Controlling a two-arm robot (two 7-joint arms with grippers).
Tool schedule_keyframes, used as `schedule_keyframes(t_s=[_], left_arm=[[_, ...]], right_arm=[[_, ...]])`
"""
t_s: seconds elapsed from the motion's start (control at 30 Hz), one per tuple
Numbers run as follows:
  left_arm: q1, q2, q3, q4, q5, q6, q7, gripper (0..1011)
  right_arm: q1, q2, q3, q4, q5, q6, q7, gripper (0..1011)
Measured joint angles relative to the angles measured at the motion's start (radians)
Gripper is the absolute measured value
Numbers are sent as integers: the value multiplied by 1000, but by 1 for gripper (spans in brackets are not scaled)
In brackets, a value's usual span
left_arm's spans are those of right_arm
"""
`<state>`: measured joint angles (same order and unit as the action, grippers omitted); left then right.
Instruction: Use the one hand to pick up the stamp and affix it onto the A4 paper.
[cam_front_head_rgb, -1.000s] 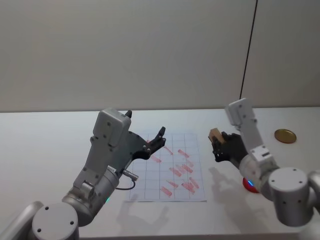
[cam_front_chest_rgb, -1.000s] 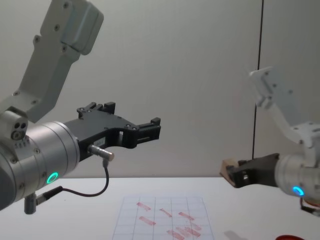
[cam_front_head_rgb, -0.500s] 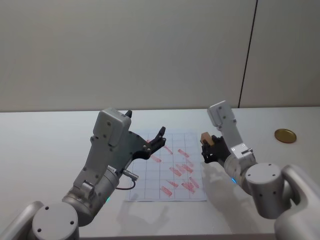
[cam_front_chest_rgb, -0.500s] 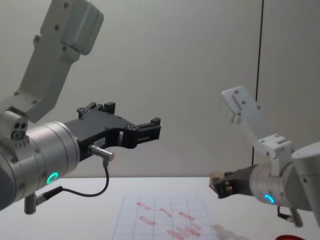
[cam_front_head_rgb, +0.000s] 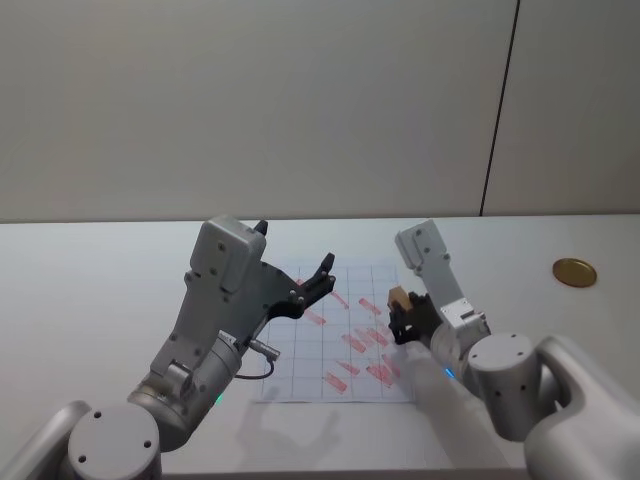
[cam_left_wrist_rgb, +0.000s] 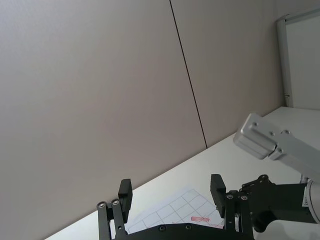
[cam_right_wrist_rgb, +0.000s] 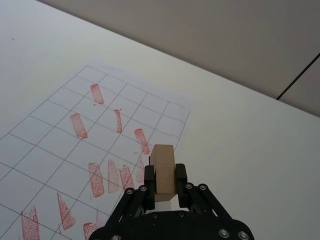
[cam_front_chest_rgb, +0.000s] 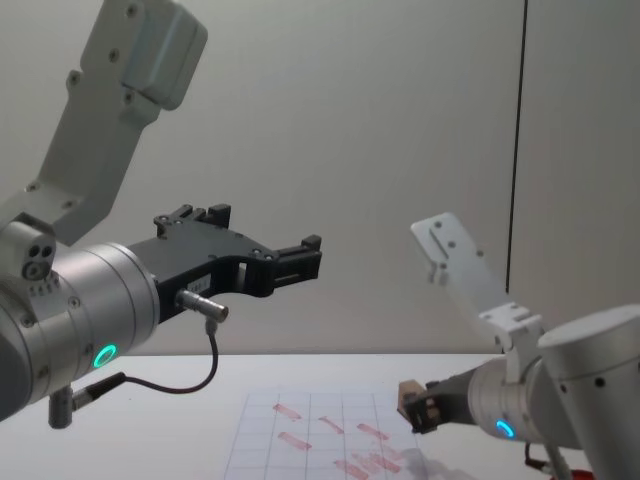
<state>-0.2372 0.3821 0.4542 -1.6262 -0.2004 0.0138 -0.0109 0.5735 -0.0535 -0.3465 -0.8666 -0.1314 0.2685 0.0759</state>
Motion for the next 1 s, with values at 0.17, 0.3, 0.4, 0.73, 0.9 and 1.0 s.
schedule_keyframes(t_s=[0.17, 0.3, 0.4, 0.73, 0.9, 1.0], left_arm=[[0, 0, 0, 0, 0, 0, 0, 993], [0, 0, 0, 0, 0, 0, 0, 993], [0, 0, 0, 0, 0, 0, 0, 993], [0, 0, 0, 0, 0, 0, 0, 993], [0, 0, 0, 0, 0, 0, 0, 993], [0, 0, 0, 0, 0, 0, 0, 993]], right_arm=[[15, -11, -5, 45, 4, -6, -1, 239], [26, -19, -8, 78, 6, -11, -4, 238], [32, -24, -10, 99, 8, -15, -6, 237], [55, -39, -16, 170, 9, -31, -14, 238], [65, -44, -18, 195, 6, -38, -17, 238], [70, -48, -20, 210, 4, -44, -19, 236]])
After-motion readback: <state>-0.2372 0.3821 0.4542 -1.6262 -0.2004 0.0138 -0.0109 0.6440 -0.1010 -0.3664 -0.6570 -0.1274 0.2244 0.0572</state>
